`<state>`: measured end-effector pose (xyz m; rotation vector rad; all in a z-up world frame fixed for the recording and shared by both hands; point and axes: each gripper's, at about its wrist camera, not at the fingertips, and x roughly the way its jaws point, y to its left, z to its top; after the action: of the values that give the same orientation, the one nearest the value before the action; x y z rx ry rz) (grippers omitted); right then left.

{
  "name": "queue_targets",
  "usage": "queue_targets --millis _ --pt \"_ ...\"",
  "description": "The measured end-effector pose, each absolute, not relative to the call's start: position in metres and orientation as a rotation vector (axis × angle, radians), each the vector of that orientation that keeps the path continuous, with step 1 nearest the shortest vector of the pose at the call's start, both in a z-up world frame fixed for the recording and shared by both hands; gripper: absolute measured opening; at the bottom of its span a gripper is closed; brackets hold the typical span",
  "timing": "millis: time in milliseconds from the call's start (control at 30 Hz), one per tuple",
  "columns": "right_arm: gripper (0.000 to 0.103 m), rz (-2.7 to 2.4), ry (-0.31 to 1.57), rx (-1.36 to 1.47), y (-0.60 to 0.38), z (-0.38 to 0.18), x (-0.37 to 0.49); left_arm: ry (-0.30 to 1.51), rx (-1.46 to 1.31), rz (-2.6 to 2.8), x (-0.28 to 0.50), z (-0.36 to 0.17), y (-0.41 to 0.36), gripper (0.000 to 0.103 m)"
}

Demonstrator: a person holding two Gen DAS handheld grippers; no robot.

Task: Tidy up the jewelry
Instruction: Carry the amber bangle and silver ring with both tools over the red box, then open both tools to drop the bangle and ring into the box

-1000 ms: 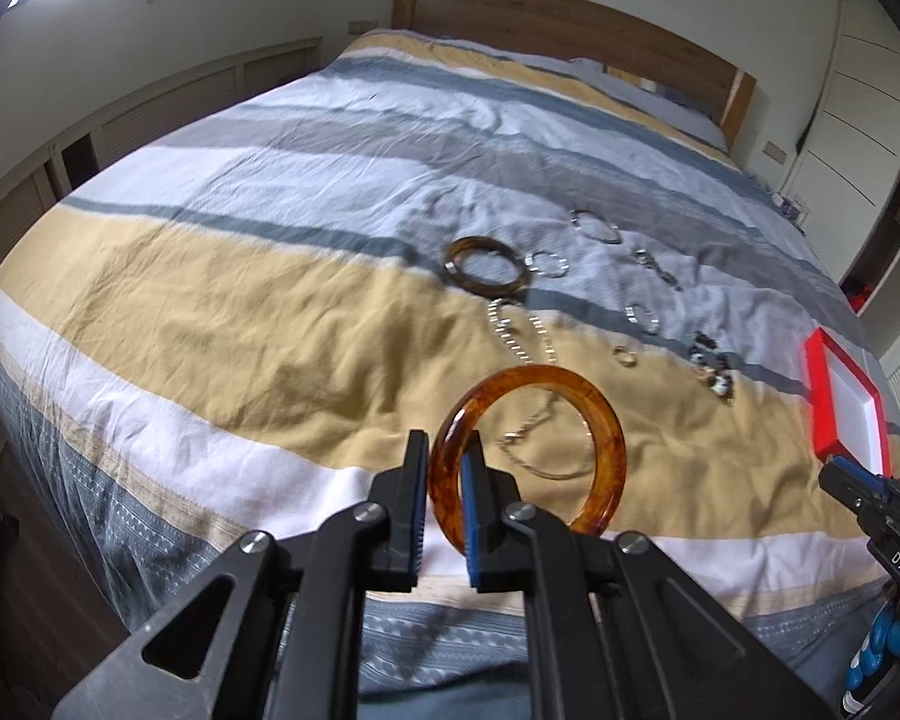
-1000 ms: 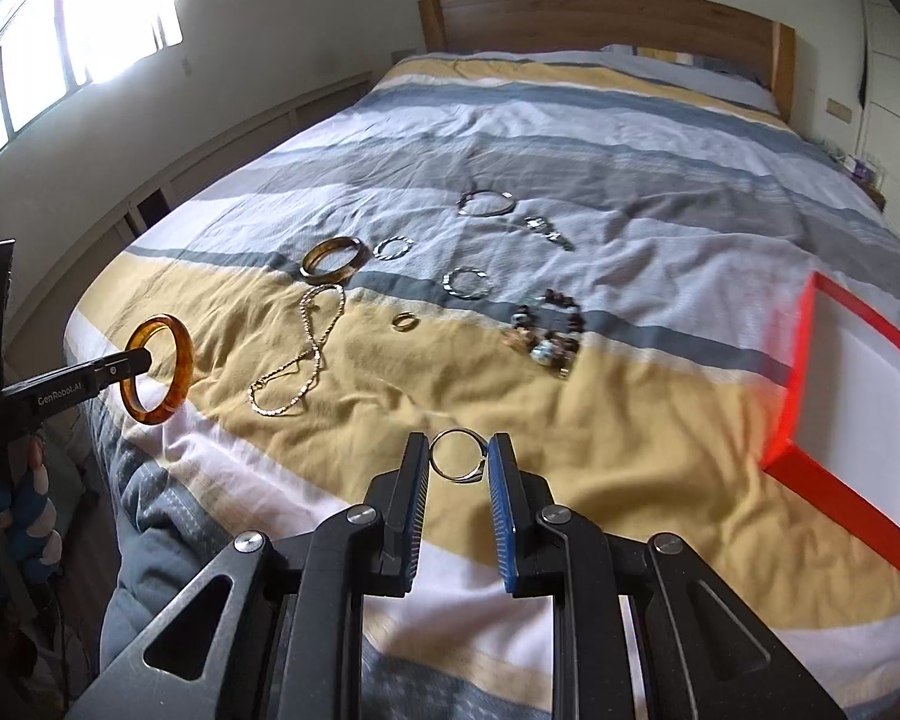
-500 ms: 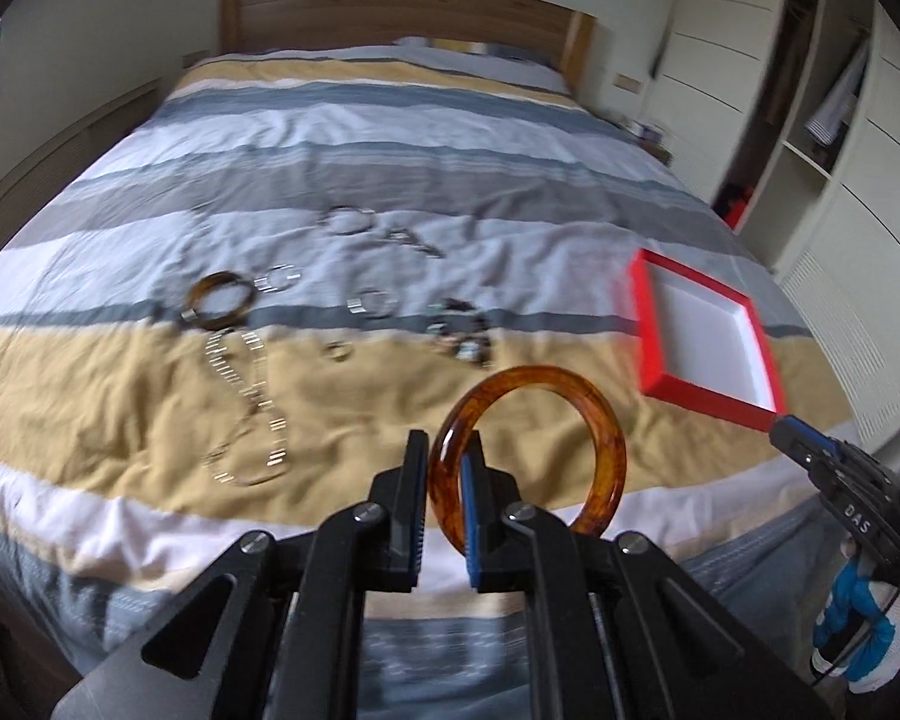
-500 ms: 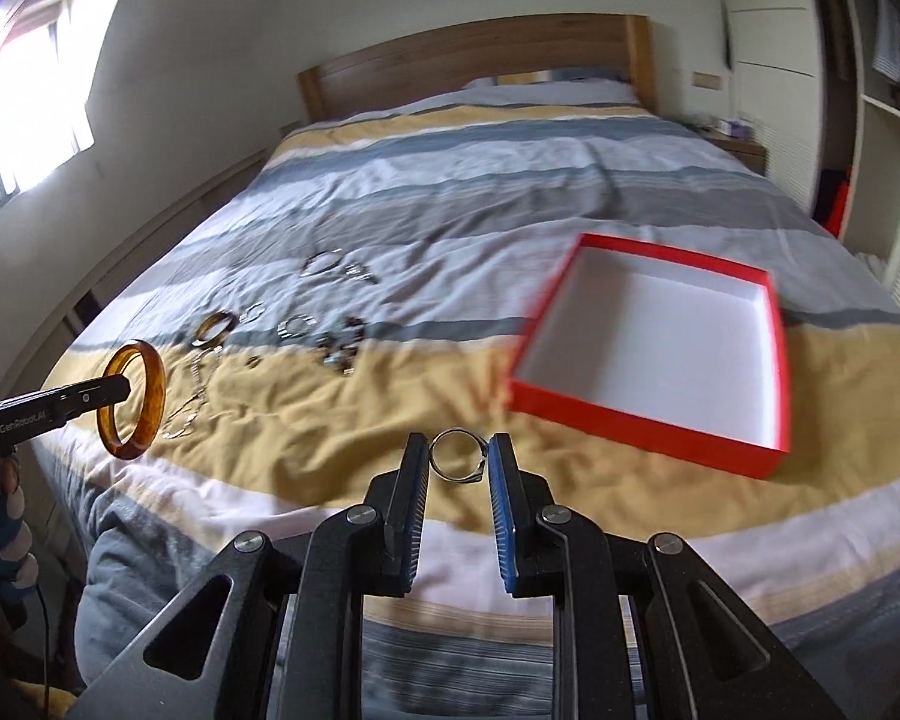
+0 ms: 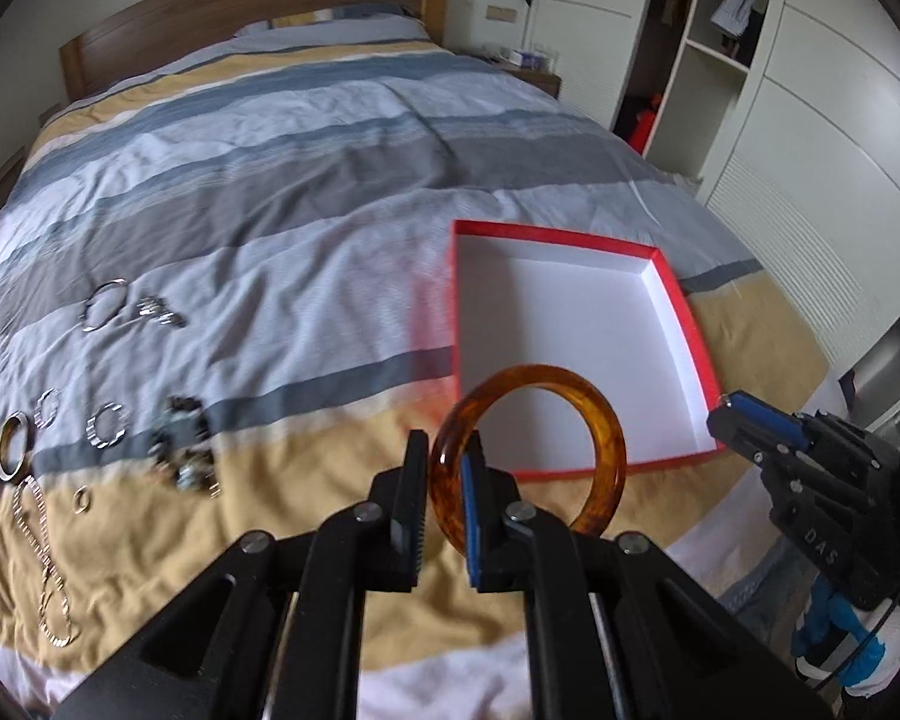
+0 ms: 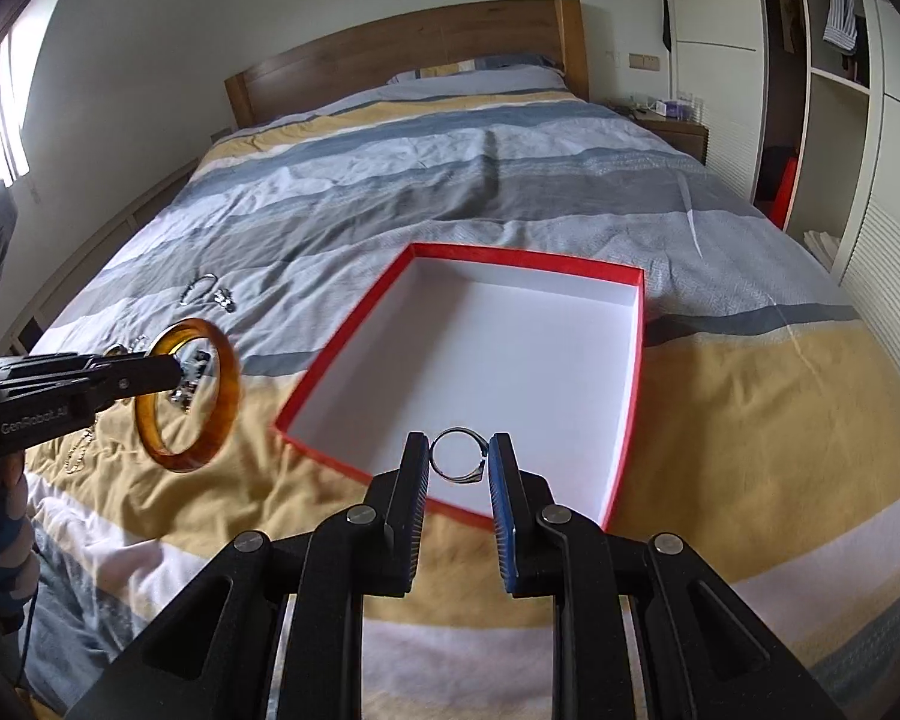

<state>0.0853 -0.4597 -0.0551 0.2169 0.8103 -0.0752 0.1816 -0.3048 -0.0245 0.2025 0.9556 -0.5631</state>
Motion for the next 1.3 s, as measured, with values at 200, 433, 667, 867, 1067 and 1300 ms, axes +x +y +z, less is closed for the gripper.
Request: queue_targets --millis 200,433,667,867,1067,1300 --pt "0.02 -0.066 0.87 0.187 -0.48 -0.08 0.106 1.006 0.264 -0.563 0.208 -0.058 -0.346 0.009" --pt "0.02 -0.031 0.944 0.139 -0.49 -0.104 0.127 1.041 0.33 -0.582 0.219 -0.086 -0.378 0.009" --pt "0.019 0.012 1.026 0.072 -0.488 -0.122 0.136 1.117 0.335 -0.557 0.225 -0.116 -0.379 0.009" --pt "0.019 0.038 1.052 0.035 -0.484 -0.126 0.139 1.144 0.286 -0.488 0.221 -0.121 -0.368 0.012" --pt "0.019 0.059 1.069 0.003 -0.483 -0.127 0.141 1.193 0.219 -0.405 0.213 -0.122 -0.357 0.012" --pt "0.02 0.062 1.1 -0.012 -0.483 -0.128 0.147 1.235 0.209 -0.353 0.214 -0.122 -0.355 0.012"
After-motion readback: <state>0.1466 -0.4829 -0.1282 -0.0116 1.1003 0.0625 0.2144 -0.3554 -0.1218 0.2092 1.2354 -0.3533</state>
